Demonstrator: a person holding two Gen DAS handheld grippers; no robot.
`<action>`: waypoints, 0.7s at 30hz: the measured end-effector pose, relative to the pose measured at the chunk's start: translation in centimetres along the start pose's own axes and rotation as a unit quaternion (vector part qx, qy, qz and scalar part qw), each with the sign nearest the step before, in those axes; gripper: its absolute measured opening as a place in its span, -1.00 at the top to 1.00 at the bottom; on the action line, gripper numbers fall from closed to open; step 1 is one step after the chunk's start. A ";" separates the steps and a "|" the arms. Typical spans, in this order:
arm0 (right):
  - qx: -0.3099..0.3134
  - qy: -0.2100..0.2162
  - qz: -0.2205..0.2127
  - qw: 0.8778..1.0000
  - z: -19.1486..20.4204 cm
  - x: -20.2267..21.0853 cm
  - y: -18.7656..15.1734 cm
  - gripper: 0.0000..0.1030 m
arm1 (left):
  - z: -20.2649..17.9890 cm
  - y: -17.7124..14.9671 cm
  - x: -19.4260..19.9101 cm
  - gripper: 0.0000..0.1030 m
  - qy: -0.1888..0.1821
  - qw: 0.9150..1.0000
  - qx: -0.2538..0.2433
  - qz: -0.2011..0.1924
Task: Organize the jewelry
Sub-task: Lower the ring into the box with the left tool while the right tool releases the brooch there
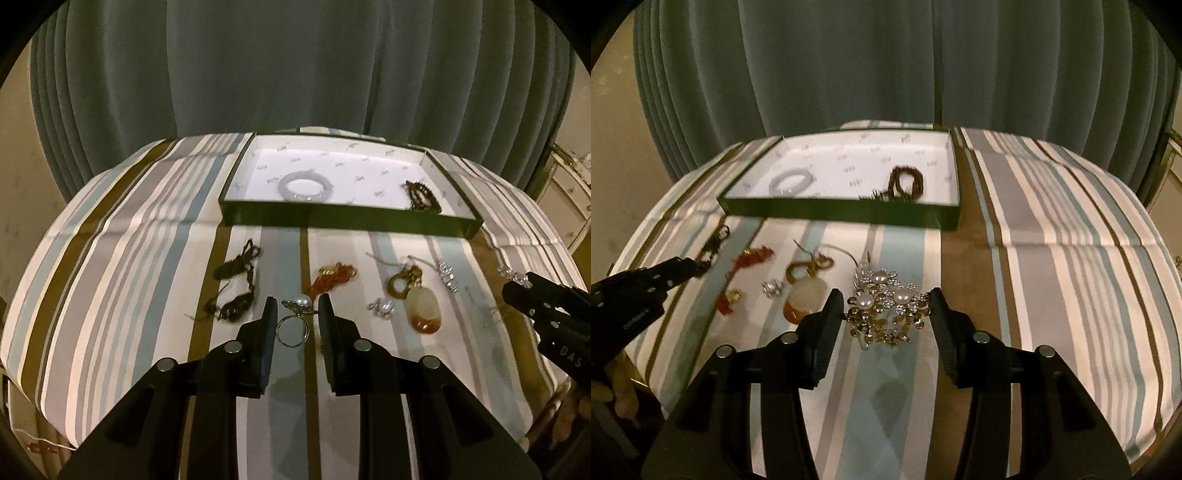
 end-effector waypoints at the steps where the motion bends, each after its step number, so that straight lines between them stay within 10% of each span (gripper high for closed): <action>1: 0.000 0.002 -0.005 1.000 0.0 0.2 0.5 0.08 | -0.2 0.3 0.1 0.55 -0.003 1.000 -0.001 -0.001; 21: 0.004 0.015 -0.082 0.997 -0.3 -0.9 11.8 0.08 | -3.3 11.4 -1.9 0.54 -0.037 0.997 -0.028 -0.060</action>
Point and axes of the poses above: each gripper's, at about its wrist camera, not at the fingertips, and x roughly against the way its jaws point, z to its left, y to its top, the point moved 9 cm from there along -x, roughly the way its jaws point, and after that the axes turned 4 degrees about x, right-handed, at the moved point
